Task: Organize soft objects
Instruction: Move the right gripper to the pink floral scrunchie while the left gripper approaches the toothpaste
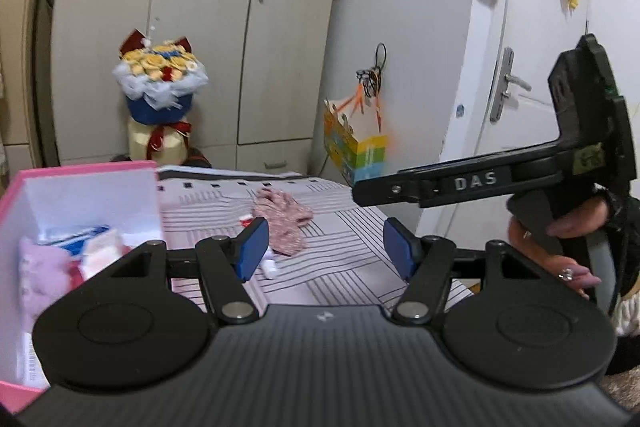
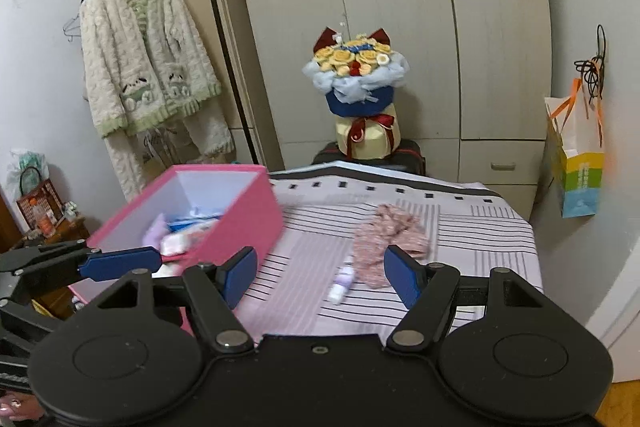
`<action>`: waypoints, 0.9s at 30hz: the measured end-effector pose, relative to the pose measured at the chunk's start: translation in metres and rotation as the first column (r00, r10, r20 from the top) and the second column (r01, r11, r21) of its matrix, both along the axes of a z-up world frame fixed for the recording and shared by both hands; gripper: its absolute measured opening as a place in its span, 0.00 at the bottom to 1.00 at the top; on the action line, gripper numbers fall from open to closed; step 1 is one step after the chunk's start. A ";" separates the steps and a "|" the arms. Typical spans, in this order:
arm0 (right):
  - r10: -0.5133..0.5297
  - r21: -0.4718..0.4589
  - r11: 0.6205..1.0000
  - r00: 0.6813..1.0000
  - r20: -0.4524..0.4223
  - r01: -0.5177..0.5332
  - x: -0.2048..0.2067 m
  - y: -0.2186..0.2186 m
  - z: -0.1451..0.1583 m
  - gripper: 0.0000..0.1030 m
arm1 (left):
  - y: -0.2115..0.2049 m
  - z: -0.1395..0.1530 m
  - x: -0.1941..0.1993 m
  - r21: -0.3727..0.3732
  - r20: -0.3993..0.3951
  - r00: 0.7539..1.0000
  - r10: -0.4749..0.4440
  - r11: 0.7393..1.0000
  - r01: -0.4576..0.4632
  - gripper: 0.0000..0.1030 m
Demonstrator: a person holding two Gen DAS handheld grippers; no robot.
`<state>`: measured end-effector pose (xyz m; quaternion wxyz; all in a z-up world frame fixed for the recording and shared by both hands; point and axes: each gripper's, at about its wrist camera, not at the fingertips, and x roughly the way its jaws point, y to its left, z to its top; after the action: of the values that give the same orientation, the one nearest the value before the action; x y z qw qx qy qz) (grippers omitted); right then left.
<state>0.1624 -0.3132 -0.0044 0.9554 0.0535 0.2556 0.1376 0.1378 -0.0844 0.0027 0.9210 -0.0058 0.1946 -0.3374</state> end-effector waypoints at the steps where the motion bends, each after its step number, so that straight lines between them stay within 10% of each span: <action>1: -0.005 0.004 1.000 1.000 0.003 0.005 0.006 -0.008 -0.006 0.73 | -0.008 -0.004 0.004 0.009 -0.005 1.000 0.001 1.000 -0.001 0.59; 27: 0.213 -0.011 0.977 0.977 -0.031 -0.214 0.177 -0.052 -0.111 0.73 | -0.112 -0.119 0.136 0.296 -0.051 0.954 0.296 0.917 -0.269 0.39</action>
<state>0.3397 -0.3649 -0.1153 0.9316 0.0208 0.2751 0.2367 0.2742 -0.1966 -0.1161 0.9409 0.0829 0.2820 -0.1685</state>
